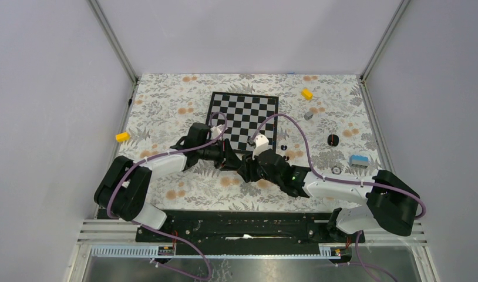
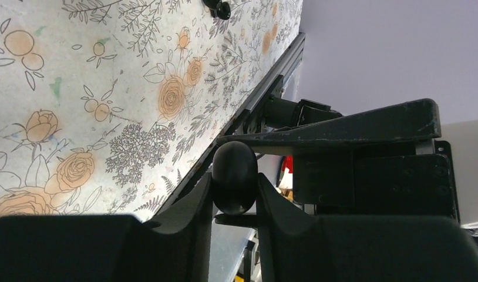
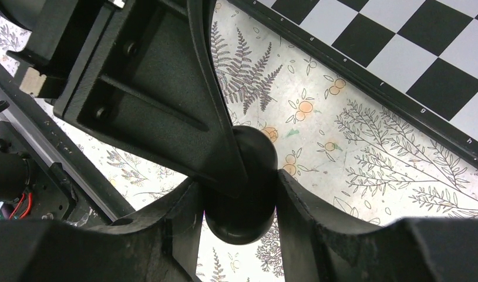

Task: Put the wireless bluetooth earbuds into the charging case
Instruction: Pass from the right arm to the left

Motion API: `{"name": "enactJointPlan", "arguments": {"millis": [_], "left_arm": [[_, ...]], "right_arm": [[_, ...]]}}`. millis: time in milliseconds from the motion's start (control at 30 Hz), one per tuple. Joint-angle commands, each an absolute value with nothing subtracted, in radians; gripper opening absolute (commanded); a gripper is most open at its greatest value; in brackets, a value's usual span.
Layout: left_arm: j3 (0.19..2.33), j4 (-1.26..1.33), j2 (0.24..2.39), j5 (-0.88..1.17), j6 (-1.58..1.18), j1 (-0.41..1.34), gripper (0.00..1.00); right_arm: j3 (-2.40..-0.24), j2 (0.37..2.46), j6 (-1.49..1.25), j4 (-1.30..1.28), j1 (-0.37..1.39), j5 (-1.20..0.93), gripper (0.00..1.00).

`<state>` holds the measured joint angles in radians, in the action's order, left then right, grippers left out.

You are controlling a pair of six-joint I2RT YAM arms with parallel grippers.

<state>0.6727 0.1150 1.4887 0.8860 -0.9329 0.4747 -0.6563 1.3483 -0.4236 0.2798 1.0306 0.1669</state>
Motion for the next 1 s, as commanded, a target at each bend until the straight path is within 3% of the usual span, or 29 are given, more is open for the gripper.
{"name": "enactJointPlan", "arguments": {"millis": [0, 33, 100, 267, 400, 533, 767, 867, 967], "left_arm": [[0.695, 0.142, 1.487, 0.898, -0.913, 0.480, 0.17], [0.694, 0.143, 1.487, 0.898, -0.914, 0.480, 0.10], [0.693, 0.141, 1.485, 0.899, -0.919, 0.480, 0.00], [0.709, 0.100, 1.474, 0.869, -0.933, 0.479, 0.00], [0.769, -0.032, 1.478, 0.801, -0.942, 0.475, 0.00], [0.846, -0.148, 1.490, 0.763, -0.945, 0.474, 0.00], [0.894, -0.236, 1.502, 0.746, -0.944, 0.471, 0.00], [0.884, -0.222, 1.495, 0.775, -0.945, 0.462, 0.00], [0.861, -0.197, 1.478, 0.814, -0.945, 0.436, 0.00]], "right_arm": [[-0.676, 1.330, -0.428, 0.321, 1.031, 0.196, 0.40], [-0.680, 1.329, -0.431, 0.314, 1.031, 0.197, 0.41], [-0.682, 1.323, -0.435, 0.302, 1.031, 0.204, 0.55], [-0.691, 1.287, -0.432, 0.254, 1.031, 0.221, 0.87], [-0.702, 1.222, -0.431, 0.167, 1.032, 0.253, 0.95], [-0.723, 1.163, -0.402, 0.079, 1.032, 0.301, 0.91], [-0.741, 1.111, -0.482, 0.033, 1.030, 0.383, 0.67], [-0.721, 1.096, -0.578, 0.085, 0.979, 0.278, 0.56], [-0.689, 1.095, -0.662, 0.161, 0.897, 0.135, 0.52]]}}
